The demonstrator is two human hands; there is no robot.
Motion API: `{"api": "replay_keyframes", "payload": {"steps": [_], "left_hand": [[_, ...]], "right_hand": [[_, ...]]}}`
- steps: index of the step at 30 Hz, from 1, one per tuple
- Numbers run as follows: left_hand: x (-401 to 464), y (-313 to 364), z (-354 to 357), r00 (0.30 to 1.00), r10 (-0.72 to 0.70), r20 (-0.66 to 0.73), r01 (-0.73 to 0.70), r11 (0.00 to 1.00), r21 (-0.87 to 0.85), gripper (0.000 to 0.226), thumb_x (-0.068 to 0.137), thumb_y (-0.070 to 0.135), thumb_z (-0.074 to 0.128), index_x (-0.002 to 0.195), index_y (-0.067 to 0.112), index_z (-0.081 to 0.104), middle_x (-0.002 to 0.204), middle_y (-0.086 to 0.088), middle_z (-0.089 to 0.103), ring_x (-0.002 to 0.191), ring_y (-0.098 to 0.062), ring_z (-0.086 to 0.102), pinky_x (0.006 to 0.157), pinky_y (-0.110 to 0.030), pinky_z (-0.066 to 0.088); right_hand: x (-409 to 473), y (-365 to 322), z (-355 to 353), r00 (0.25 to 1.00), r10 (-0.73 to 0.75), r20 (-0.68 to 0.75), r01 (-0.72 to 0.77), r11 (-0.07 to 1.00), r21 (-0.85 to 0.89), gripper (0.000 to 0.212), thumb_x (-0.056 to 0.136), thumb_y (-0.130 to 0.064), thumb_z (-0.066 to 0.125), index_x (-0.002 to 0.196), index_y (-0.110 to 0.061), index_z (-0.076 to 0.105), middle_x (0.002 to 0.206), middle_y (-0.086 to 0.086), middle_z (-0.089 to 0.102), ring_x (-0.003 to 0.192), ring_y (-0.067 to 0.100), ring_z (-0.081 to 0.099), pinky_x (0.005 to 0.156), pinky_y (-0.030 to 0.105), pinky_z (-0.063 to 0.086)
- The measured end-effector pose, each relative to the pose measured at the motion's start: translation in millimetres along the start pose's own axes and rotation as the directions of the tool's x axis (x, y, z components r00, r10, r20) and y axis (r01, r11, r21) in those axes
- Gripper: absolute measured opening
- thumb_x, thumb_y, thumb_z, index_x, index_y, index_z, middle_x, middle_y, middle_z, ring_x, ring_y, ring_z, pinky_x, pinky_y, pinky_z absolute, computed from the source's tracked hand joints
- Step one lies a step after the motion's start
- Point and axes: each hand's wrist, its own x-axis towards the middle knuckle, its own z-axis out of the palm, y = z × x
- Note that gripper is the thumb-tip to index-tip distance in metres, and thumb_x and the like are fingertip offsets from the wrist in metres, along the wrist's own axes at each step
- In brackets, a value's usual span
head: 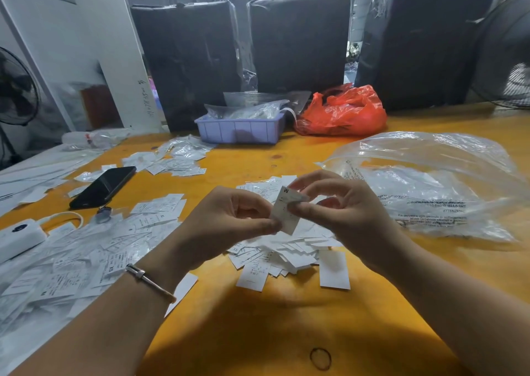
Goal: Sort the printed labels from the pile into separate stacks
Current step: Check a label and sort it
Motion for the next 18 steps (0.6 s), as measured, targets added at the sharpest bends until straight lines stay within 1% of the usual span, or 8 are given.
{"api": "replay_keyframes", "payload": {"steps": [1,3,5,8,11,15,17,18], "left_hand": [[-0.3,0.0,-0.2,1.000,-0.006,-0.002,0.006,1.000,-0.007,0.029,0.069,0.027,0.077,0.093,0.011,0.077,0.090,-0.005,0.077,0.087,-0.022,0.072,0.077,-0.033,0.058],[0.0,0.2,-0.7,1.000,0.000,-0.027,0.000,1.000,-0.014,0.022,0.075,0.021,0.075,0.094,0.011,0.076,0.089,-0.006,0.077,0.085,-0.020,0.073,0.072,-0.025,0.058],[0.3,-1.0,-2.2,0.997,0.021,-0.076,-0.022,1.000,-0.008,0.015,0.081,0.004,0.073,0.094,0.009,0.075,0.088,-0.006,0.077,0.082,-0.021,0.073,0.070,-0.023,0.057],[0.2,-0.6,-3.6,0.989,0.050,-0.143,-0.057,0.997,-0.043,0.022,0.080,-0.004,0.071,0.098,0.009,0.070,0.087,-0.007,0.077,0.078,-0.023,0.073,0.067,-0.024,0.058],[-0.6,3.1,-3.5,0.980,0.075,-0.185,-0.092,0.992,-0.088,0.038,0.071,0.011,0.077,0.107,0.012,0.065,0.087,-0.007,0.076,0.077,-0.024,0.074,0.065,-0.025,0.058],[0.1,3.8,-1.9,0.976,0.095,-0.194,-0.113,0.990,-0.082,0.053,0.066,0.014,0.079,0.116,0.014,0.060,0.085,-0.007,0.074,0.077,-0.025,0.074,0.066,-0.029,0.060],[0.4,3.7,-1.0,0.979,0.094,-0.182,-0.112,0.990,-0.091,0.054,0.066,0.014,0.079,0.116,0.014,0.059,0.084,-0.008,0.073,0.078,-0.026,0.074,0.068,-0.031,0.061],[0.6,3.2,-0.7,0.981,0.094,-0.170,-0.111,0.989,-0.094,0.054,0.066,0.014,0.080,0.116,0.014,0.060,0.083,-0.008,0.073,0.078,-0.026,0.074,0.069,-0.031,0.061]], "right_hand": [[0.9,1.3,-1.3,0.999,0.004,-0.054,-0.002,0.999,0.038,0.006,0.080,-0.009,0.072,0.075,-0.006,0.071,0.098,0.005,0.069,0.088,0.020,0.065,0.078,0.043,0.053],[3.5,1.1,-5.6,0.980,0.052,-0.194,-0.023,0.988,0.153,0.016,0.082,-0.001,0.067,0.071,-0.012,0.065,0.088,0.013,0.071,0.081,0.025,0.066,0.076,0.043,0.050],[5.7,1.7,-11.7,0.946,0.110,-0.305,-0.028,0.965,0.261,0.021,0.084,0.005,0.061,0.073,-0.013,0.057,0.080,0.018,0.072,0.075,0.027,0.071,0.066,0.038,0.054],[4.5,5.6,-14.9,0.925,0.116,-0.363,-0.031,0.972,0.232,0.017,0.084,0.005,0.062,0.090,-0.010,0.057,0.068,0.017,0.071,0.058,0.025,0.070,0.050,0.025,0.052],[3.4,10.5,-10.6,0.960,0.087,-0.266,-0.067,0.994,0.081,0.038,0.088,0.001,0.061,0.120,-0.020,0.058,0.063,0.015,0.067,0.051,0.019,0.063,0.047,0.019,0.047],[3.7,9.2,-5.8,0.985,0.168,-0.037,-0.165,0.984,0.065,0.023,0.092,-0.002,0.054,0.096,-0.010,0.074,0.069,0.013,0.064,0.056,0.016,0.060,0.053,0.024,0.049],[2.8,7.0,-4.5,0.974,0.208,0.093,-0.219,0.966,0.139,0.020,0.091,-0.019,0.061,0.091,-0.003,0.073,0.073,0.013,0.066,0.062,0.019,0.062,0.055,0.025,0.048],[2.3,6.5,-4.1,0.970,0.204,0.129,-0.221,0.965,0.138,0.031,0.088,-0.031,0.065,0.090,-0.001,0.072,0.074,0.013,0.066,0.063,0.019,0.062,0.054,0.024,0.047]]}}
